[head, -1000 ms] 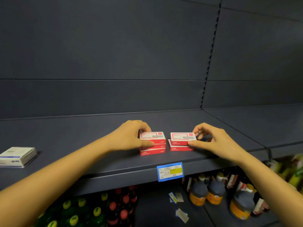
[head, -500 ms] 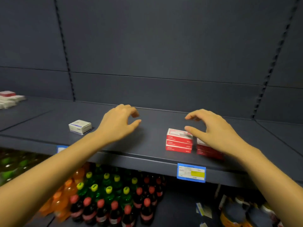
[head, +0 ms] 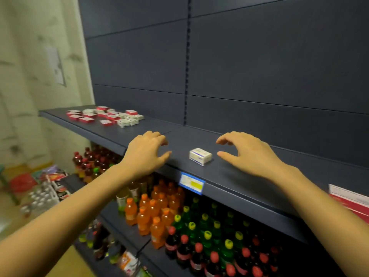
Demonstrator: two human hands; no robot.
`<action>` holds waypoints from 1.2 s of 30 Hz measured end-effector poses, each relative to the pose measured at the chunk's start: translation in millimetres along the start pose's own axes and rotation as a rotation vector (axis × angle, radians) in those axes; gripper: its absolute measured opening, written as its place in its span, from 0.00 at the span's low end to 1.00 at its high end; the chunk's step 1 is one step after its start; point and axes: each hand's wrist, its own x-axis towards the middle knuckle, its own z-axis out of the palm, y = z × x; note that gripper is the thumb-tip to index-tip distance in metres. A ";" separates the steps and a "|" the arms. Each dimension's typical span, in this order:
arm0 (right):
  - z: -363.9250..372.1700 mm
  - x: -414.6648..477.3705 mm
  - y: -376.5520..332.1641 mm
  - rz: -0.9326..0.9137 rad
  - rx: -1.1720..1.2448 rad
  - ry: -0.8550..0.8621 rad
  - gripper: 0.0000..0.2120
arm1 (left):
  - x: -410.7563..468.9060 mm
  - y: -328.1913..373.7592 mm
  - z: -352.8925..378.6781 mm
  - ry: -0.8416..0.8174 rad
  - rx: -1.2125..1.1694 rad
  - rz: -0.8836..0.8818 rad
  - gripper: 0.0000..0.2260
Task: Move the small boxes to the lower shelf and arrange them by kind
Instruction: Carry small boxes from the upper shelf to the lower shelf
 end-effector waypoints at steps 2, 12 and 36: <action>15.5 22.6 -22.6 -0.014 0.022 -0.020 0.16 | -4.1 -32.5 -4.5 -0.011 0.003 -0.031 0.17; 92.0 132.5 -126.6 -0.004 0.058 -0.061 0.15 | -11.8 -188.5 -4.7 -0.056 -0.003 -0.070 0.17; 217.1 361.7 -169.2 0.139 -0.027 -0.176 0.16 | 84.6 -388.3 71.0 -0.152 -0.086 0.036 0.16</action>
